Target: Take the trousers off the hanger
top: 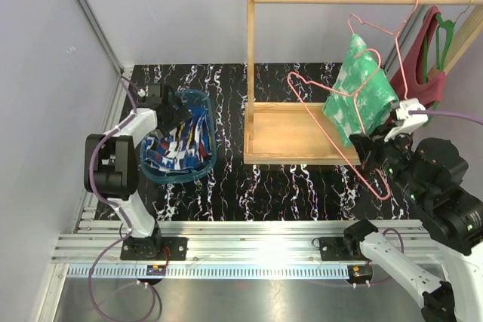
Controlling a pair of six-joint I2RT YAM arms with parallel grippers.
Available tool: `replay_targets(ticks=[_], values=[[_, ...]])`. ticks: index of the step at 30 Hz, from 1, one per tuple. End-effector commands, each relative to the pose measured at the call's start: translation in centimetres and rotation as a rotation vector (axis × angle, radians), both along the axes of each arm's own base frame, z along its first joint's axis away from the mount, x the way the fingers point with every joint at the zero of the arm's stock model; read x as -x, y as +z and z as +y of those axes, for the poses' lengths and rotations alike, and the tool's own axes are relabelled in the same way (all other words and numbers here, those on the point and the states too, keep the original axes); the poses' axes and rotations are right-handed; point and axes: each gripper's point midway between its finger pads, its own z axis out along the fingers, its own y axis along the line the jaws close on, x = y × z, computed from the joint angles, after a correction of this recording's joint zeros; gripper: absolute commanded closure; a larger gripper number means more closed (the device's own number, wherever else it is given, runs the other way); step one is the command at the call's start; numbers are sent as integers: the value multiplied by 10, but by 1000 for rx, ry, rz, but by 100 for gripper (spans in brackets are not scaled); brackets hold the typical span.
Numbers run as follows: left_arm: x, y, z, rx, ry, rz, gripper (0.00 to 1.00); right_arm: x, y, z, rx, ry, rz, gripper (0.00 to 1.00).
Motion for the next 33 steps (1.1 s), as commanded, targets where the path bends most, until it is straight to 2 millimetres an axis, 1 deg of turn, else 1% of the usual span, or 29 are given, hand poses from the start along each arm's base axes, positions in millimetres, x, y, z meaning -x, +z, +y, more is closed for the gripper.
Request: replay_targets(ticks=[1, 2, 3, 4, 6, 7, 10, 11, 12, 14, 15, 17, 18, 19, 20, 21, 23, 24, 26, 27, 28, 29, 30, 31, 33], values=[[6, 61, -22, 107, -59, -77, 1, -22, 23, 13, 29, 30, -58, 100], [7, 75, -21, 95, -70, -101, 1, -25, 29, 14, 30, 29, -66, 100], [9, 96, -19, 87, -72, -129, 1, -30, 32, 15, 39, 28, -78, 100], [13, 123, -18, 79, -78, -186, 1, -37, 35, 16, 47, 16, -78, 100], [26, 150, -15, 61, -89, -226, 1, -49, 37, 17, 63, -5, -79, 100], [36, 177, -12, 49, -88, -291, 1, -51, 45, 17, 59, -10, -95, 100], [63, 200, -8, 23, -101, -351, 1, -64, 57, 18, 62, -36, -122, 100], [76, 218, -5, 8, -106, -404, 1, -66, 66, 16, 54, -51, -140, 100], [87, 221, -2, -7, -109, -410, 1, -71, 72, 11, 86, -77, -168, 100], [102, 224, 2, -44, -134, -411, 1, -78, 82, 12, 95, -90, -189, 100], [117, 228, 5, -62, -138, -415, 1, -82, 90, 11, 93, -97, -215, 100], [130, 224, 7, -98, -178, -410, 1, -88, 99, 17, 86, -86, -237, 100], [140, 226, 9, -110, -187, -419, 1, -91, 104, 19, 78, -83, -252, 100], [145, 226, 10, -123, -199, -423, 1, -96, 106, 23, 79, -77, -253, 100], [151, 218, 11, -144, -223, -411, 1, -99, 109, 25, 79, -74, -259, 100], [160, 220, 13, -154, -231, -425, 1, -107, 110, 29, 83, -71, -264, 100], [166, 215, 21, -201, -225, -420, 1, -115, 113, 33, 77, -75, -281, 100], [171, 206, 24, -213, -218, -405, 1, -123, 117, 36, 78, -76, -303, 100], [180, 208, 25, -228, -229, -437, 1, -134, 116, 38, 84, -95, -311, 100], [182, 199, 25, -232, -237, -429, 1, -144, 113, 39, 96, -110, -306, 100], [188, 204, 27, -240, -230, -468, 1, -148, 113, 41, 98, -114, -303, 100], [189, 205, 28, -244, -220, -487, 1, -152, 112, 42, 99, -122, -296, 100], [191, 199, 30, -249, -207, -490, 1, -159, 107, 45, 100, -124, -286, 100], [198, 204, 31, -250, -197, -534, 1, -163, 104, 47, 100, -127, -281, 100], [201, 208, 34, -260, -176, -576, 1, -167, 97, 53, 91, -109, -265, 100]])
